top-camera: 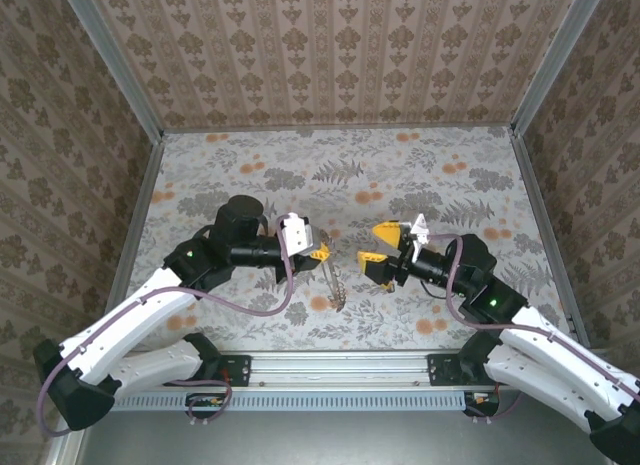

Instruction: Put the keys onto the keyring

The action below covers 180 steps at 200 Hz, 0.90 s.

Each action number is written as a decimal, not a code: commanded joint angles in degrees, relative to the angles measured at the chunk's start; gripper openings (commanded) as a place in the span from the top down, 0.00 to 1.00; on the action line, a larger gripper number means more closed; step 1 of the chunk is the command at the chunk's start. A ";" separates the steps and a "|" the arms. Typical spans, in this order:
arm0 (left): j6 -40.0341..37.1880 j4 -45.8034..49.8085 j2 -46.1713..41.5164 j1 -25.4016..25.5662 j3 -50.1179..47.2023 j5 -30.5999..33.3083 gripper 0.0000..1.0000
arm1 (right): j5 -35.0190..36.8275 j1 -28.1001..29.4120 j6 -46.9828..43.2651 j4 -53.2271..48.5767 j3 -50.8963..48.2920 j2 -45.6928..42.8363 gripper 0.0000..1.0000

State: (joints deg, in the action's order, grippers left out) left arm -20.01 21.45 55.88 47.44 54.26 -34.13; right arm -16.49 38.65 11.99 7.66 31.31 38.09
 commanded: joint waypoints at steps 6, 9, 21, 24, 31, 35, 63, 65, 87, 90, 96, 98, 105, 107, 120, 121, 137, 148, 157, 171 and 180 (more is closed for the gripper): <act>-1.34 -0.31 -1.55 0.27 -0.47 0.37 1.00 | 7.92 -1.49 5.27 -13.65 0.50 -0.23 0.26; -1.39 -0.22 -1.42 0.34 -0.37 0.41 1.00 | 8.08 -1.62 5.56 -14.56 0.63 -0.02 0.26; -1.27 0.08 -1.12 0.49 -0.17 1.16 1.00 | 8.92 -2.02 6.69 -19.16 1.32 1.09 0.26; -1.14 0.23 -1.00 0.52 -0.18 1.43 1.00 | 9.22 -2.13 7.08 -20.29 1.52 1.45 0.26; -1.10 0.38 -1.02 0.63 -0.21 1.92 1.00 | 9.90 -2.33 7.81 -22.84 1.77 2.22 0.27; -0.95 0.37 -1.03 0.76 -0.26 2.31 1.00 | 10.11 -2.50 8.26 -24.16 1.82 2.61 0.27; 0.79 -1.02 -1.28 0.98 -1.24 3.81 1.00 | 10.08 -3.89 11.34 -31.06 1.28 4.27 0.28; 0.88 -1.14 -1.29 0.94 -1.26 3.87 1.00 | 10.08 -3.99 11.55 -31.46 1.16 4.36 0.28; 2.76 -2.31 -1.44 0.98 -2.34 4.92 1.00 | 10.51 -4.79 13.55 -34.73 0.77 5.50 0.29; 3.10 -2.51 -1.49 0.88 -2.45 5.18 1.00 | 10.50 -4.86 13.79 -34.94 0.77 5.85 0.29; 3.83 -2.92 -1.64 0.89 -2.81 5.50 1.00 | 10.57 -5.04 14.05 -35.59 0.88 6.61 0.29; 4.19 -3.20 -1.71 0.88 -2.99 5.66 1.00 | 10.66 -5.07 14.14 -35.82 0.93 6.99 0.29; 5.08 -3.82 -1.91 0.78 -3.49 6.22 1.00 | 10.93 -5.21 14.29 -36.47 1.17 8.22 0.30; 5.25 -3.93 -1.98 0.78 -3.67 6.37 1.00 | 11.01 -5.24 14.33 -36.68 1.24 8.49 0.30; 6.55 -4.31 -2.51 0.55 -4.46 7.34 1.00 | 11.51 -5.26 14.67 -37.43 1.48 10.81 0.32; 6.60 -4.36 -2.56 0.55 -4.57 7.37 1.00 | 11.58 -5.26 14.75 -37.48 1.48 10.97 0.33; 7.60 -4.66 -3.27 0.22 -5.33 8.23 1.00 | 12.23 -5.34 15.62 -37.18 0.76 12.69 0.34; 8.00 -4.94 -3.81 0.06 -5.53 8.38 1.00 | 12.98 -5.49 16.13 -36.40 0.33 13.73 0.37; 8.29 -5.32 -3.96 -0.05 -5.62 8.38 1.00 | 13.56 -5.84 16.48 -35.64 0.33 15.05 0.40; 8.66 -6.10 -3.95 -0.31 -5.79 8.29 1.00 | 14.27 -6.13 16.97 -33.20 0.25 17.55 0.42; 8.84 -6.73 -3.99 -0.52 -5.93 8.01 1.00 | 14.75 -6.13 17.18 -31.44 -0.01 19.21 0.44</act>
State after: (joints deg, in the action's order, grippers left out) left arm -13.45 19.22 53.21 47.70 48.71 -26.39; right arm -4.64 32.99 27.33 -26.83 31.44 54.11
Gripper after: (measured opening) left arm 0.055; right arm 0.581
